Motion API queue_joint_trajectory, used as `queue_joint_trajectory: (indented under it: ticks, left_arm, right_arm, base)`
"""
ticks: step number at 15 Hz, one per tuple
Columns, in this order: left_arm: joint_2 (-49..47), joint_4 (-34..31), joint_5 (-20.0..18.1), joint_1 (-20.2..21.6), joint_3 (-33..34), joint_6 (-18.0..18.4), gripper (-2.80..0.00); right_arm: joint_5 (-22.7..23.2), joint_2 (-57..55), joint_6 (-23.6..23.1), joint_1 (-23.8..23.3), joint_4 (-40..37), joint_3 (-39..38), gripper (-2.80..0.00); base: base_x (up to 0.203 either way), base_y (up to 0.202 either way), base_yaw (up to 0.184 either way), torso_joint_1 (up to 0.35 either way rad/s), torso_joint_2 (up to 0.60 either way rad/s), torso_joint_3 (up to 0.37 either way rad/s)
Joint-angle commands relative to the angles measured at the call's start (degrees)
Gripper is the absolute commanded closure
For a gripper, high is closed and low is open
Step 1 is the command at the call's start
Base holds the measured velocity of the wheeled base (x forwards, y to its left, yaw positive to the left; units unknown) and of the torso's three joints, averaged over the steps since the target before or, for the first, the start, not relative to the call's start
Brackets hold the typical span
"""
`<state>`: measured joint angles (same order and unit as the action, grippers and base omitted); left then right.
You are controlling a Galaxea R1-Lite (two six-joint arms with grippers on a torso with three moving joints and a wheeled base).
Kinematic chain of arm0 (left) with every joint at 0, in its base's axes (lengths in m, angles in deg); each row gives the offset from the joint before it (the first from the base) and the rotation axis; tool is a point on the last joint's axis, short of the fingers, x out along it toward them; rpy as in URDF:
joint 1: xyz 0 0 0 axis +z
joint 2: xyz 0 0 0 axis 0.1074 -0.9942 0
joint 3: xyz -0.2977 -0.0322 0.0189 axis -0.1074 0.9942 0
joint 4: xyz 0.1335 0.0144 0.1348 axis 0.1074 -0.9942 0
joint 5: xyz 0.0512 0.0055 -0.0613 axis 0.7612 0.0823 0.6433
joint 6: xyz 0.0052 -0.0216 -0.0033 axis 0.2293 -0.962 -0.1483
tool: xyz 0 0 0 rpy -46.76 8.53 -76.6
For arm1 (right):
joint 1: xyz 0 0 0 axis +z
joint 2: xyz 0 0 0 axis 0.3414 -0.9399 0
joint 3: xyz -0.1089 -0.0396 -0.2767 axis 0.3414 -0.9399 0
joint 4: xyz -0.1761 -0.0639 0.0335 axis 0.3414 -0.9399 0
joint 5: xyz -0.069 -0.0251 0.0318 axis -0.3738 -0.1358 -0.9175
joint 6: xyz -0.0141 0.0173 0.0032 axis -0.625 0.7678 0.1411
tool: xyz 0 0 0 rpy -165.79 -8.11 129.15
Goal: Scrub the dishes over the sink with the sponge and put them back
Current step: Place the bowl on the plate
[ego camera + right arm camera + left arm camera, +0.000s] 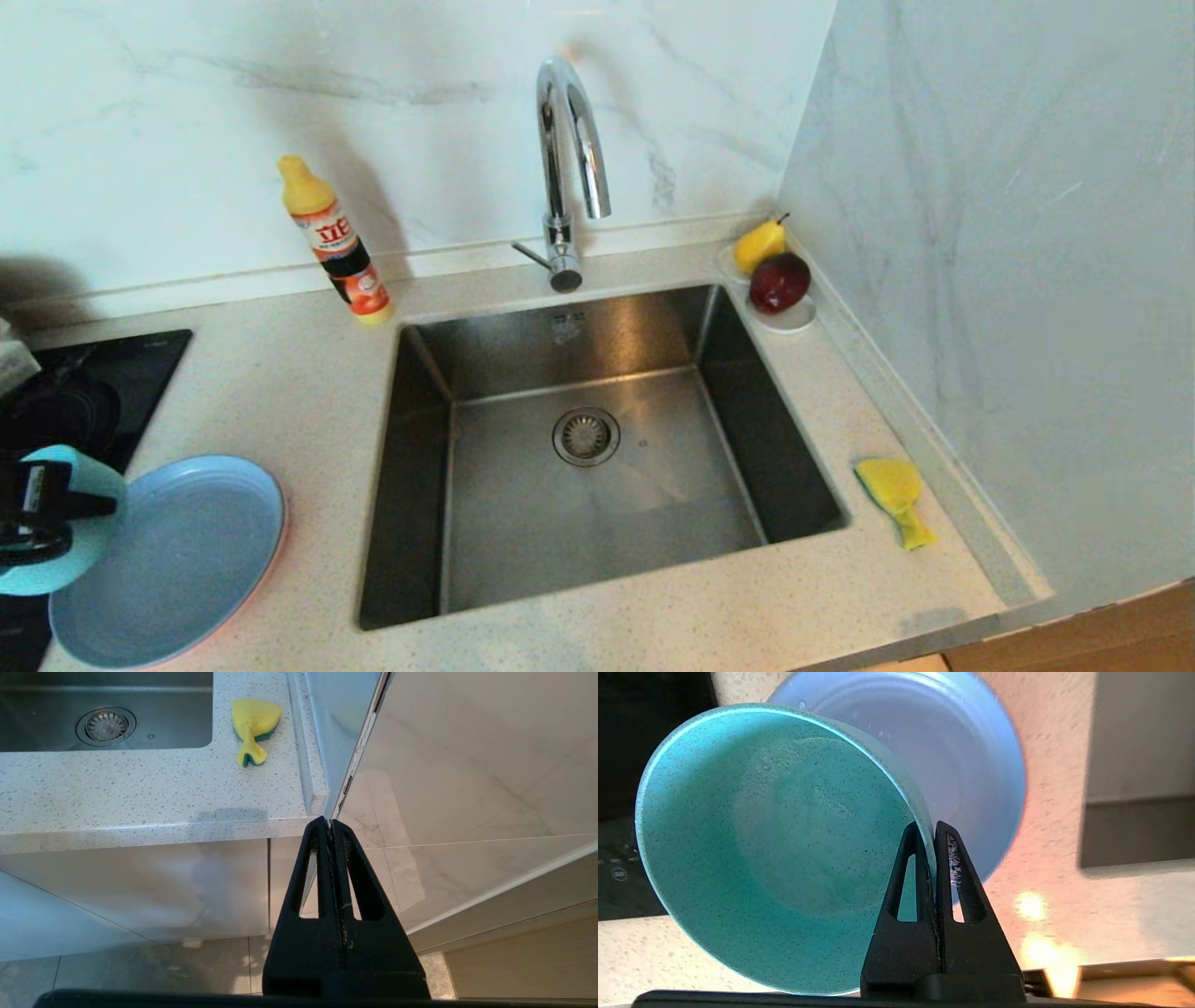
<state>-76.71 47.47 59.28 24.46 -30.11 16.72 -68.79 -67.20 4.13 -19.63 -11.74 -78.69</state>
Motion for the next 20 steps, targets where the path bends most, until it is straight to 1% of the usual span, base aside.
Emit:
queue_joint_trajectory:
  ticks: [1,3,9,14,17,20]
  left_arm:
    - [0.6,7.3,1.1,-0.2,5.6,0.3,0.0]
    - [-0.2,12.4,2.9,-1.5,9.6,0.0,0.0]
    - [-1.3,14.4,3.3,-4.7,13.5,-0.9,0.0]
    - [-4.8,19.9,5.2,-5.0,15.0,-1.8,0.0]
    - [-7.7,24.5,6.4,-5.0,15.0,-2.6,0.0]
    - [-7.5,25.0,6.5,-6.3,15.0,-3.9,0.0]
  right_arm:
    - [0.0,0.0,-0.1,0.0,0.0,0.0,0.0]
    - [0.0,0.0,-0.1,0.0,0.0,0.0,0.0]
    - [0.1,0.0,-0.1,0.0,0.0,0.0,0.0]
    - [0.0,0.0,-0.1,0.0,0.0,0.0,0.0]
    - [0.0,0.0,-0.1,0.0,0.0,0.0,0.0]
    - [0.0,0.0,-0.1,0.0,0.0,0.0,0.0]
  base:
    - [0.0,0.0,0.0,0.0,0.0,0.0]
    - [0.0,0.0,0.0,0.0,0.0,0.0]
    - [0.0,0.0,0.0,0.0,0.0,0.0]
    - [0.0,0.0,0.0,0.0,0.0,0.0]
    - [0.0,0.0,0.0,0.0,0.0,0.0]
    - [0.0,0.0,0.0,0.0,0.0,0.0]
